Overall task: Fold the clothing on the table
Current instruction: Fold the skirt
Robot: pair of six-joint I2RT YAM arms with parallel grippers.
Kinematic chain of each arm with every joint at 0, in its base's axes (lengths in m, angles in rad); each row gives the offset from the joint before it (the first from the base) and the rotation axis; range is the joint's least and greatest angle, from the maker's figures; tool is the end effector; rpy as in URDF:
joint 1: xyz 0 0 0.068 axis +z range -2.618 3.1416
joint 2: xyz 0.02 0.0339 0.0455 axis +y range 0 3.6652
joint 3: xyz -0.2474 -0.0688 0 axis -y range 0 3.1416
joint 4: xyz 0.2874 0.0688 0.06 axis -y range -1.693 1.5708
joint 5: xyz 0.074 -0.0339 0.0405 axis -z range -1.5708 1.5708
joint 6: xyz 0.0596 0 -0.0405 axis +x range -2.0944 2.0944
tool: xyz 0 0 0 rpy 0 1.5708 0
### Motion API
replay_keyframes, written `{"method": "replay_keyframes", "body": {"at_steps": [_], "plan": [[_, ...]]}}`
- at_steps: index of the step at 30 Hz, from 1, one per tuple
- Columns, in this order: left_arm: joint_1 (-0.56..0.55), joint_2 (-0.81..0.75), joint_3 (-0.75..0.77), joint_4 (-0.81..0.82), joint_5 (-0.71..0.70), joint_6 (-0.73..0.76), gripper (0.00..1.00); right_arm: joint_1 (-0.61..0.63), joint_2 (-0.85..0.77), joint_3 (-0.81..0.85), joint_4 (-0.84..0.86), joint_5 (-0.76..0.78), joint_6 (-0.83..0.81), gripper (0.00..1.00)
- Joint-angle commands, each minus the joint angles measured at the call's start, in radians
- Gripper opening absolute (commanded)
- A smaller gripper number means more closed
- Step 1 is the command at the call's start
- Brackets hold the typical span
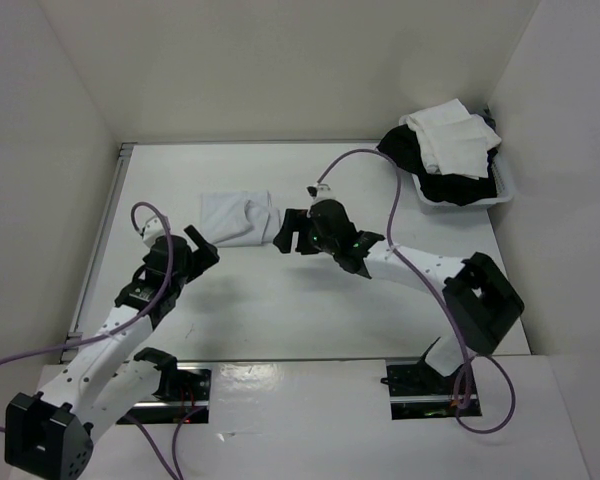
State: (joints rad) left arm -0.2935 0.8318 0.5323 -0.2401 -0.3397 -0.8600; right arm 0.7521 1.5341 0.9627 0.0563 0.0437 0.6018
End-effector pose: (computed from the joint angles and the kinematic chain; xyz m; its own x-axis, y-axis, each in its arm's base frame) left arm 0.2521 -0.0554 0.2020 -0.3202 -0.6497 -0.6895 -0.3733 0.7555 -0.5385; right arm 0.2949 0.2723 0.1900 -0.6672 0.1503 -0.7295 -0.3361 0.8133 0.4749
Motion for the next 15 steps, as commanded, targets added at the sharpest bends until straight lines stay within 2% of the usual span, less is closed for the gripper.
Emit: {"method": "replay_keyframes", "body": {"at_steps": [1,5,15], "plan": [[-0.003,-0.034,-0.020,0.018,-0.007,0.010,1.00,-0.005,0.086,-0.004,0.204,-0.065,0.021,0.84],[-0.012,-0.065,-0.020,0.007,-0.016,0.010,1.00,-0.005,0.143,-0.024,0.345,-0.114,0.042,0.84],[-0.030,-0.065,-0.029,0.007,-0.016,0.019,1.00,-0.005,0.277,0.046,0.493,-0.231,0.042,0.84]]}}
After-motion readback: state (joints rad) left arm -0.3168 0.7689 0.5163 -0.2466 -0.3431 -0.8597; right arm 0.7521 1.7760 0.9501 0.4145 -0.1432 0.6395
